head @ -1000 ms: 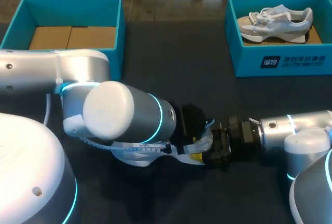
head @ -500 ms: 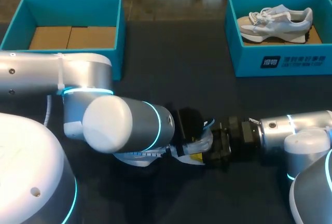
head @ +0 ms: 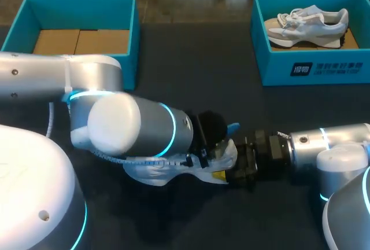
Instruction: Take the shoe out of the shoebox, open the shoe tongue, remove and reinsert the insole, then place the shoe into the shoebox
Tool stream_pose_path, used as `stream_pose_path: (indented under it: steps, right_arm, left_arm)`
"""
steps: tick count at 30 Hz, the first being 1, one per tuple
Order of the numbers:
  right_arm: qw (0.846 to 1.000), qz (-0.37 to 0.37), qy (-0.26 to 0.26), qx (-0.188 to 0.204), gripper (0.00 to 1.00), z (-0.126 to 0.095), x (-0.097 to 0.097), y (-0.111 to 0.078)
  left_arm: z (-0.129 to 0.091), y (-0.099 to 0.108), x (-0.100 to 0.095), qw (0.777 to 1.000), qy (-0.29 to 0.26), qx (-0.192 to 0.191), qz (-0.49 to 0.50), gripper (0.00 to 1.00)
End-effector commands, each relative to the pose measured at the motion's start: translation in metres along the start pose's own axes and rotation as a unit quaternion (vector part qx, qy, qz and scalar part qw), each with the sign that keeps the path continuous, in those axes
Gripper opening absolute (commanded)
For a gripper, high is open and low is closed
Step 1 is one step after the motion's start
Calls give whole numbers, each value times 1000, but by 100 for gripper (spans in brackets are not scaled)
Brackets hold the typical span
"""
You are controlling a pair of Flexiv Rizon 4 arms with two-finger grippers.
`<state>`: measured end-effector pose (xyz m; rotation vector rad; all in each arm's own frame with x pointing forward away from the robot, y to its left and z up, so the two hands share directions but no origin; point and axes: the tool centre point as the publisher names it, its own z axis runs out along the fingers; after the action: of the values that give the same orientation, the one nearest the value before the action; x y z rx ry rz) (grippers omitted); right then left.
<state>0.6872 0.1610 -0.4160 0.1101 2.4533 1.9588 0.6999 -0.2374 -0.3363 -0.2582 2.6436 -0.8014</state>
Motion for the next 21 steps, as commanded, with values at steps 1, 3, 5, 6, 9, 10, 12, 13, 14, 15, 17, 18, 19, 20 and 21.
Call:
stream_pose_path:
  steps: [1,3,5,6,9,10,12,13,14,15,17,18,19,20,21]
  right_arm:
    - [1000,0,0,1,0,2,1,-1]
    - [1000,0,0,1,0,2,1,-1]
    - [1000,0,0,1,0,2,1,-1]
    - [1000,0,0,1,0,2,1,-1]
    - [1000,0,0,1,0,2,1,-1]
    - [1000,0,0,1,0,2,1,-1]
    - [1000,0,0,1,0,2,1,-1]
    - [1000,0,0,1,0,2,1,-1]
    - [1000,0,0,1,0,2,1,-1]
    - [1000,0,0,1,0,2,1,-1]
    - [1000,0,0,1,0,2,1,-1]
    - [1000,0,0,1,0,2,1,-1]
    - [1000,0,0,1,0,2,1,-1]
    - [1000,0,0,1,0,2,1,-1]
    - [1000,0,0,1,0,2,1,-1]
  left_arm:
    - [-13,-14,-12,999,52,-4,-7,0]
    - [-18,-22,-11,998,66,-2,-11,0]
    - [-25,-32,-10,997,82,2,-16,0]
    - [-28,-37,-10,996,92,4,-19,0]
    - [-37,-53,-9,991,134,2,-30,0]
    - [-39,-58,-10,988,153,-2,-34,0]
    - [-46,-70,-11,982,182,-1,-44,0]
    - [-51,-77,-11,978,202,-1,-49,0]
    - [-55,-83,-12,974,221,-1,-53,0]
    - [-57,-87,-12,972,230,-1,-53,0]
    - [-69,-100,-15,963,264,3,-55,0]
    - [-72,-105,-16,961,272,4,-56,0]
    - [-80,-113,-18,955,291,10,-57,0]
    - [-80,-113,-18,955,291,10,-57,0]
    - [-80,-113,-18,955,291,10,-57,0]
